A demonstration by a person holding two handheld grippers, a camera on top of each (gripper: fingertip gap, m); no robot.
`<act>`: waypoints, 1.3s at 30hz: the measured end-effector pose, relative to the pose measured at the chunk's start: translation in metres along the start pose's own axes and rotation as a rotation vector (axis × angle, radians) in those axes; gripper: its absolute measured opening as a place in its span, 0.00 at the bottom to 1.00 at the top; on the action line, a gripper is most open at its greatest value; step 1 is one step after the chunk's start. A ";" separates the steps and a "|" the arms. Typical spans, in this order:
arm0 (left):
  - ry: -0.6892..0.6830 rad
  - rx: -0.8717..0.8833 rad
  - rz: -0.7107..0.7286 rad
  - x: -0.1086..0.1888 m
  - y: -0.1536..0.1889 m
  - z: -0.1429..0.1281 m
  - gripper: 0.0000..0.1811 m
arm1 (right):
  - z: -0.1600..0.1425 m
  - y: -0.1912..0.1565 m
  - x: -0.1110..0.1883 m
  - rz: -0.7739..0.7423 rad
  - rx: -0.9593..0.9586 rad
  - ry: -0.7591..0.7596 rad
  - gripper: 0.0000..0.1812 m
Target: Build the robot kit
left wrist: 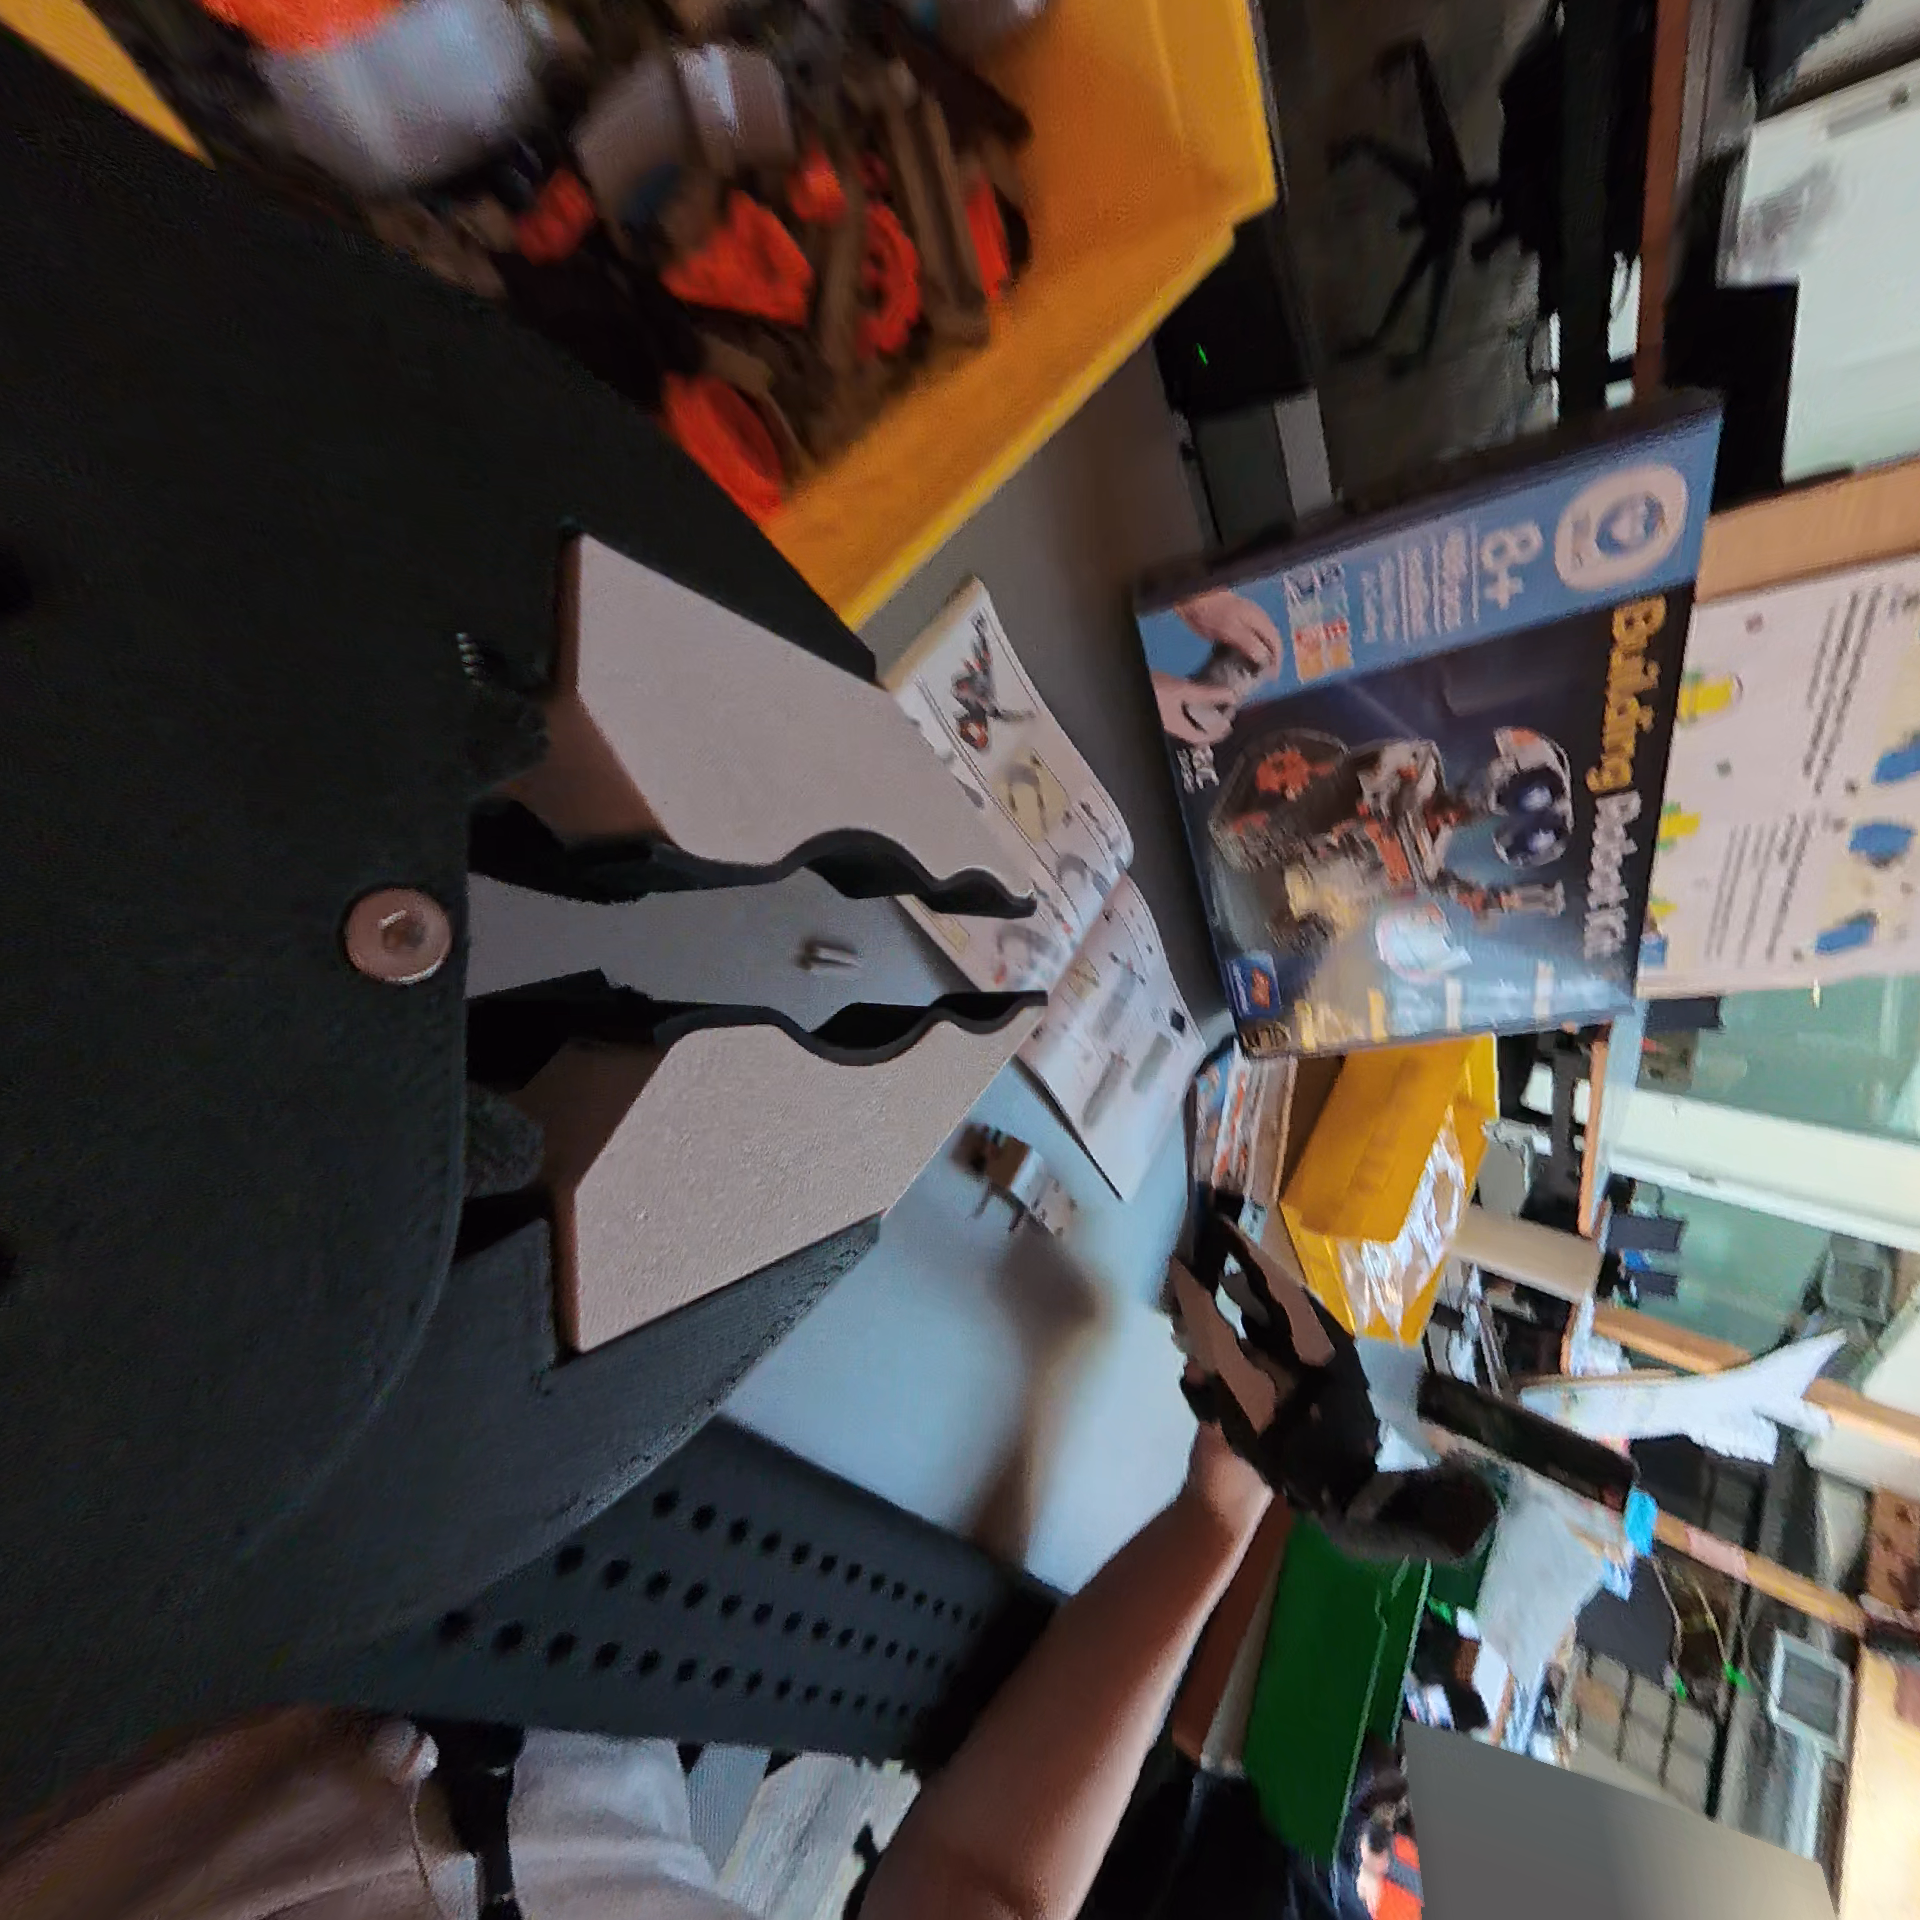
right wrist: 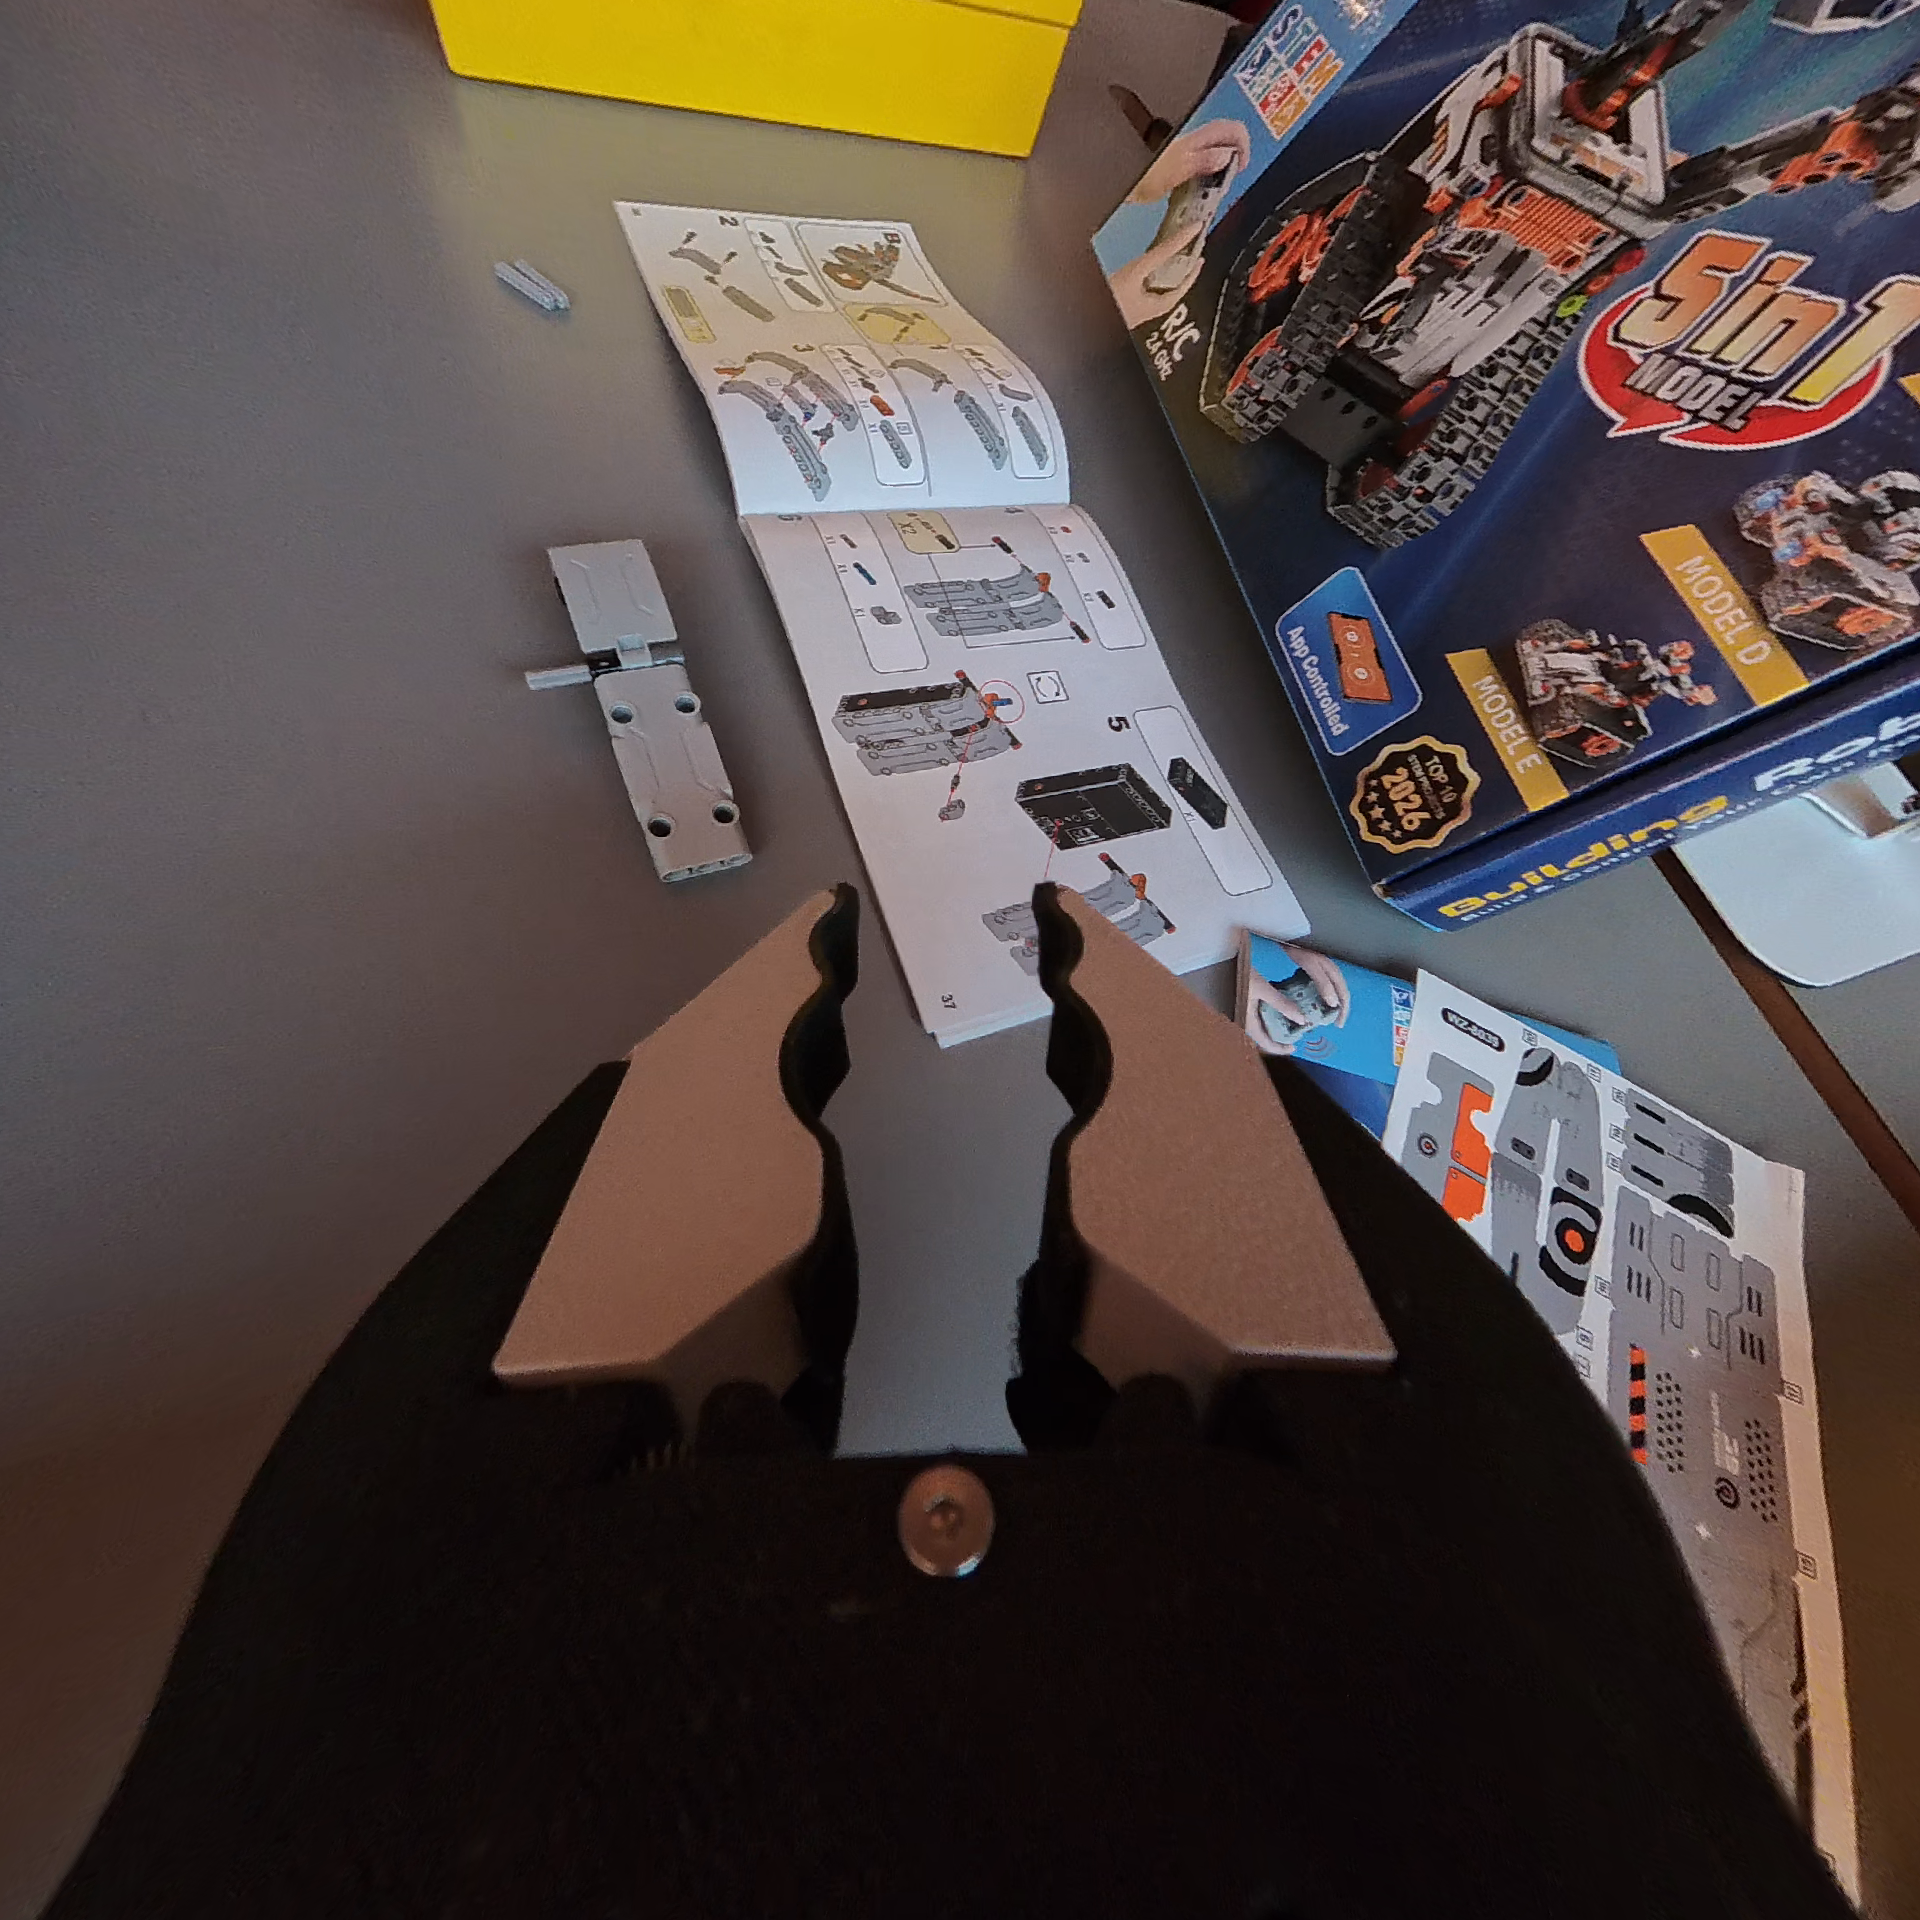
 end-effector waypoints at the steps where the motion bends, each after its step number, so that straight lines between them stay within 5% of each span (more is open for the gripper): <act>1: -0.013 0.006 0.043 0.012 -0.008 -0.005 0.07 | -0.001 0.001 0.000 -0.008 0.000 0.000 0.18; 9: -0.045 0.057 0.262 0.069 -0.048 -0.039 0.11 | -0.006 0.013 -0.002 -0.088 -0.020 -0.001 0.18; 19: -0.073 -0.002 0.302 0.075 -0.067 -0.037 0.16 | 0.042 -0.018 0.013 -0.255 0.057 0.086 0.17; 24: -0.036 -0.087 0.256 0.065 -0.065 0.005 0.16 | 0.062 -0.046 0.010 -0.285 0.101 0.045 0.17; 29: -0.039 -0.053 0.193 0.051 -0.064 0.051 0.15 | 0.105 -0.067 0.018 -0.224 0.112 0.192 0.16; 35: 0.022 -0.135 0.157 0.044 -0.052 0.118 0.15 | 0.160 -0.032 0.029 -0.259 0.204 0.241 0.16; 39: -0.040 -0.083 0.123 0.034 -0.038 0.135 0.15 | 0.210 -0.027 0.038 -0.196 0.264 0.305 0.15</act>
Point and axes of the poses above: each gripper's, where its closed fingertips meet, x back along the fingers, z out of its top, y = z × x across the jaws, the point moved 2 cm from there along x, back along the fingers, and after that the axes turned 2 degrees about -y, right-handed, at the moved point
